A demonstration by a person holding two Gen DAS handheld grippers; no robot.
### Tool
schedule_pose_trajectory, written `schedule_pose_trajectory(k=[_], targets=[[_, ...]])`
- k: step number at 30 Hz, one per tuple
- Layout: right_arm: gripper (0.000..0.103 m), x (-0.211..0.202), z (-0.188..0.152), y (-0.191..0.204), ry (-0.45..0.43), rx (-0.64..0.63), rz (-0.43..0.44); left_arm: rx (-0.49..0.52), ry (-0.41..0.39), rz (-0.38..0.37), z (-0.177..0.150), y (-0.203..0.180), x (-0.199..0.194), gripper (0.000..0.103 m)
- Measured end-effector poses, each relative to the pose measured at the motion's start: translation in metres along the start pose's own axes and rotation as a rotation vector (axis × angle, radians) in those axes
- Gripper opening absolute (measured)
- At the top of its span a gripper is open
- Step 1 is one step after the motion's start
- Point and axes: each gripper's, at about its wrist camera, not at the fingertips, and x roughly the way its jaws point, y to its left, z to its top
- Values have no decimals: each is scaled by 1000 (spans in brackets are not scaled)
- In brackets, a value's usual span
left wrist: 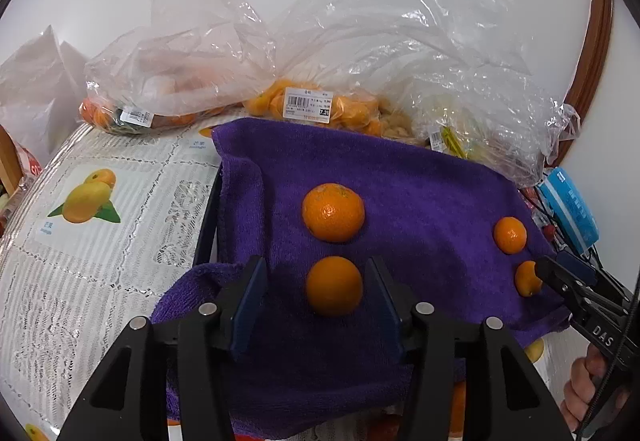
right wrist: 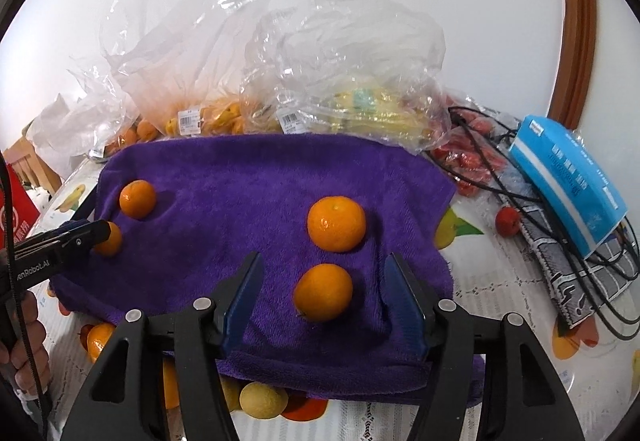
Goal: Organize fruits
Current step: 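Open both grippers to release the oranges on the towel, then withdraw both open grippers from the towel back toward the fruit row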
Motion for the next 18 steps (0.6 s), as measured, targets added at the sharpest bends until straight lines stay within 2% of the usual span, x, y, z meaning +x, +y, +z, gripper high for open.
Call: schedule_pose_trajectory(k=[3, 7, 10, 13, 18], targets=[[62, -6, 1, 0, -7, 4, 18, -3, -25, 6, 0, 1, -4, 54], [62, -17, 3, -1, -50, 32, -25, 5, -50, 22, 0, -2, -8, 54], [62, -25, 5, -1, -66, 34, 2, 26, -91, 29, 0, -5, -17, 54], [62, -32, 6, 0, -44, 35, 20, 62, -143, 34, -1, -10, -31, 54], [62, -56, 0, 0, -31, 75, 54, 57, -105, 7, -6, -8, -44, 54]])
